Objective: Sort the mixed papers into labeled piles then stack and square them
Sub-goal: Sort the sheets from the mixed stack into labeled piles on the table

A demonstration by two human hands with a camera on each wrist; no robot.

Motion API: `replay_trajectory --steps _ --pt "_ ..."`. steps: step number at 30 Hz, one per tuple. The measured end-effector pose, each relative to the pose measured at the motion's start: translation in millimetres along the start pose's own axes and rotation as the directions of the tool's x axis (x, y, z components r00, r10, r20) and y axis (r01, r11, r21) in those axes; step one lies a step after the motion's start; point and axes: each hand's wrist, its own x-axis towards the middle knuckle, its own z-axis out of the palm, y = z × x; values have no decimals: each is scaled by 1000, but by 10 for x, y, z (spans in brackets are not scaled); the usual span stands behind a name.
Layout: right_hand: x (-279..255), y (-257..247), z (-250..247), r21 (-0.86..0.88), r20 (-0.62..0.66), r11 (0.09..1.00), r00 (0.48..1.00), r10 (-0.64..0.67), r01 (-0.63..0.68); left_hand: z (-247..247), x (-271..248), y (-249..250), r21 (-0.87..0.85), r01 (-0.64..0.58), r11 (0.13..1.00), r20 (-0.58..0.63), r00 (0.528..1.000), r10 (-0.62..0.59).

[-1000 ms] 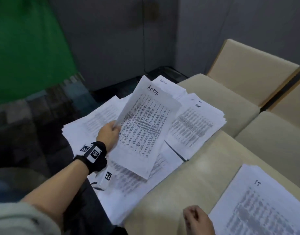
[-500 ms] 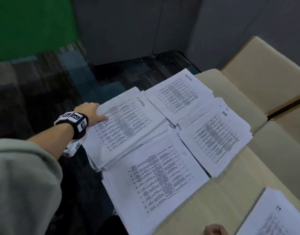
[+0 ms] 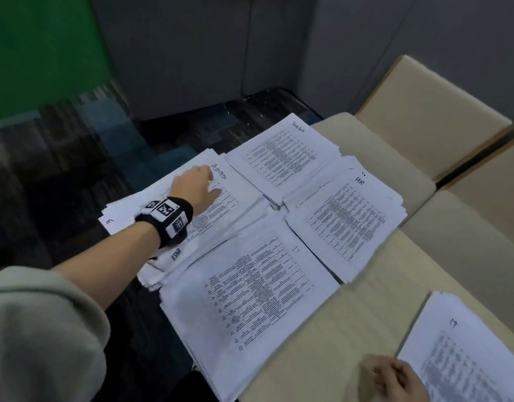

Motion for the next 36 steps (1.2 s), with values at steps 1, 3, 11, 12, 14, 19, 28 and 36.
replay_trajectory --steps 1,3,11,12,14,19,28,36 --pt "5 18 -158 6 -140 997 987 -81 82 30 -92 281 -68 -38 997 34 999 40" --pt "154 105 -476 -18 -218 995 971 -97 96 137 -329 874 -236 -104 966 100 986 131" --pt "627 755 -1510 -99 -436 984 895 92 -149 1111 -1510 3024 -532 -193 824 293 872 393" --pt "703 865 -1602 -124 -449 976 887 108 -181 1279 -1636 3196 -522 -187 833 328 857 398" --pt "795 1030 -1738 -158 -452 956 879 151 -246 1619 -1866 3450 -456 -186 870 392 836 384" --pt "877 1289 -1949 -110 -401 962 897 189 -251 2252 -2302 3703 -255 -236 938 546 765 341" --pt "937 1346 -2027 -4 -387 990 913 128 -141 2582 -2415 3874 -115 -238 964 523 811 263" --pt "867 1476 -2078 44 -444 999 896 -10 32 2612 -2268 3818 -118 -110 987 501 851 155"
